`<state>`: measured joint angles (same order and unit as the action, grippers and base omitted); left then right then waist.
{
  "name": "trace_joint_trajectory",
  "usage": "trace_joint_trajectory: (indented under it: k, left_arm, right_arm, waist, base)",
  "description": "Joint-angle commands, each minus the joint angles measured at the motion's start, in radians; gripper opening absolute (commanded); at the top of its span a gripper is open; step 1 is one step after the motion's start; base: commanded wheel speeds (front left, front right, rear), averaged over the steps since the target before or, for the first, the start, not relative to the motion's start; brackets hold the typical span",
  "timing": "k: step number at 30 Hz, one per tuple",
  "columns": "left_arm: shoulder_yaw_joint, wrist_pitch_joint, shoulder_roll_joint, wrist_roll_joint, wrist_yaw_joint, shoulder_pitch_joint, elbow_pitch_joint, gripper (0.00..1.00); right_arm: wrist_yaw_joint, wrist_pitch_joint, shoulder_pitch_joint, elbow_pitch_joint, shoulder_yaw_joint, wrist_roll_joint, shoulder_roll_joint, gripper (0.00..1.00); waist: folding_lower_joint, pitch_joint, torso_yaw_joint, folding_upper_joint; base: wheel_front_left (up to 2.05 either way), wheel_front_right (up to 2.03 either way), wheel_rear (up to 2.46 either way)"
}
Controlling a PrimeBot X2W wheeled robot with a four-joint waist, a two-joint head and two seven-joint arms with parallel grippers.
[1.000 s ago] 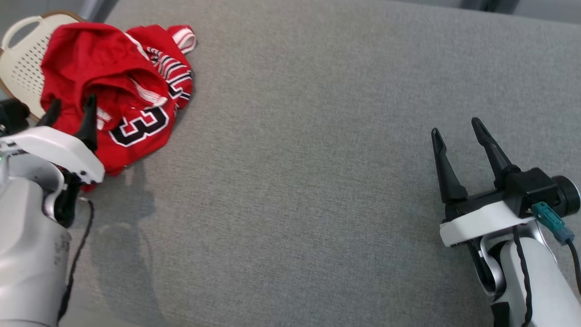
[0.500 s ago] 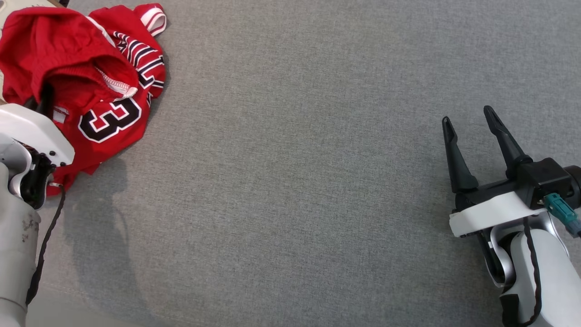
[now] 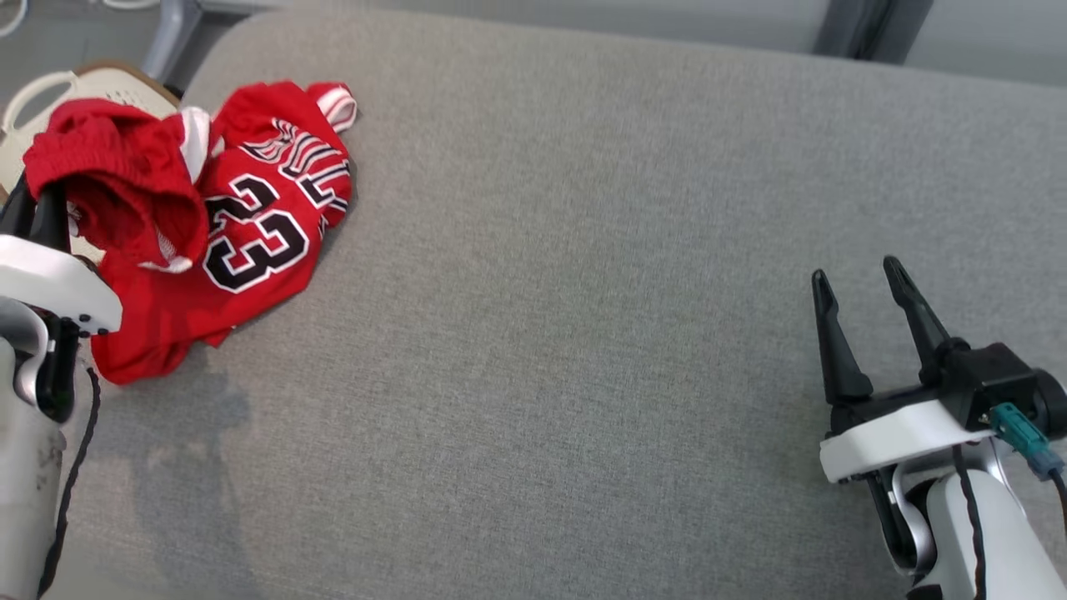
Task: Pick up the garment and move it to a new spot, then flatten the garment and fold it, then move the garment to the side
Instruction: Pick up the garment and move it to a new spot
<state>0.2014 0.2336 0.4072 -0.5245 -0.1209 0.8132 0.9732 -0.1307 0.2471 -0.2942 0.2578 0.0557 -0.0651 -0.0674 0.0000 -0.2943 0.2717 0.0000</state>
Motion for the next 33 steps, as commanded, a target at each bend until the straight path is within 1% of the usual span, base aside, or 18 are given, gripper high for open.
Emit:
trace_joint_trajectory:
  k: [1,5,9,13,17,19,22,25,27,28,30,33]
  left_arm:
    - [-0.002,0.012,0.006,0.011,0.02,-0.034,-0.036,0.0]
    - [-0.002,0.018,0.016,0.019,0.062,-0.146,-0.15,0.0]
    - [-0.011,-0.016,0.027,0.006,0.116,-0.287,-0.296,0.0]
    - [-0.018,-0.066,0.044,0.001,0.179,-0.447,-0.499,0.0]
    - [-0.022,-0.123,0.055,0.002,0.243,-0.588,-0.724,0.0]
    - [-0.019,-0.153,0.059,0.009,0.275,-0.64,-0.832,0.0]
    - [-0.002,-0.195,0.063,0.023,0.308,-0.69,-0.974,0.0]
    - [0.029,-0.234,0.066,0.048,0.326,-0.713,-1.076,0.0]
    - [0.067,-0.263,0.059,0.061,0.321,-0.704,-1.119,0.0]
    - [0.067,-0.263,0.059,0.061,0.321,-0.704,-1.119,0.0]
    - [0.105,-0.282,0.05,0.077,0.304,-0.669,-1.137,0.0]
    - [0.179,-0.303,0.015,0.089,0.264,-0.612,-1.13,0.0]
  right_arm:
    - [0.0,0.009,0.017,0.005,-0.004,-0.011,0.002,1.0]
    - [0.0,0.013,0.053,0.014,-0.011,-0.026,0.009,1.0]
    - [0.0,0.017,0.089,0.027,-0.003,-0.05,0.014,1.0]
    - [0.0,0.019,0.119,0.035,0.011,-0.085,0.015,1.0]
    - [0.0,0.02,0.145,0.03,0.019,-0.106,0.014,1.0]
    - [0.0,0.02,0.153,0.024,0.02,-0.111,0.014,1.0]
    - [0.0,0.02,0.151,0.014,0.023,-0.109,0.014,1.0]
    - [0.0,0.02,0.137,-0.003,0.027,-0.11,0.014,1.0]
    - [0.0,0.02,0.132,-0.014,0.021,-0.116,0.014,1.0]
    - [0.0,0.02,0.132,-0.014,0.021,-0.116,0.014,1.0]
    - [0.0,0.02,0.123,-0.028,0.018,-0.115,0.014,1.0]
    - [0.0,0.02,0.106,-0.042,0.014,-0.114,0.014,1.0]
  waist:
    - [0.0,0.074,0.002,0.0]
    - [0.0,0.142,-0.004,0.0]
    - [0.0,0.203,-0.016,0.0]
    - [0.0,0.251,-0.031,0.0]
    - [0.0,0.273,-0.043,0.0]
    - [0.0,0.275,-0.052,0.0]
    - [0.0,0.266,-0.076,0.0]
    - [0.0,0.243,-0.116,0.0]
    - [0.0,0.222,-0.142,0.0]
    - [0.0,0.222,-0.142,0.0]
    - [0.0,0.195,-0.171,0.0]
    - [0.0,0.149,-0.221,0.0]
  base:
    - [0.0,0.0,0.0]
    - [0.0,0.0,0.0]
    - [0.0,0.0,0.0]
    - [0.0,0.0,0.0]
    - [0.0,0.0,0.0]
    - [0.0,0.0,0.0]
    - [0.0,0.0,0.0]
    - [0.0,0.0,0.0]
    - [0.0,0.0,0.0]
    - [0.0,0.0,0.0]
    - [0.0,0.0,0.0]
    - [0.0,0.0,0.0]
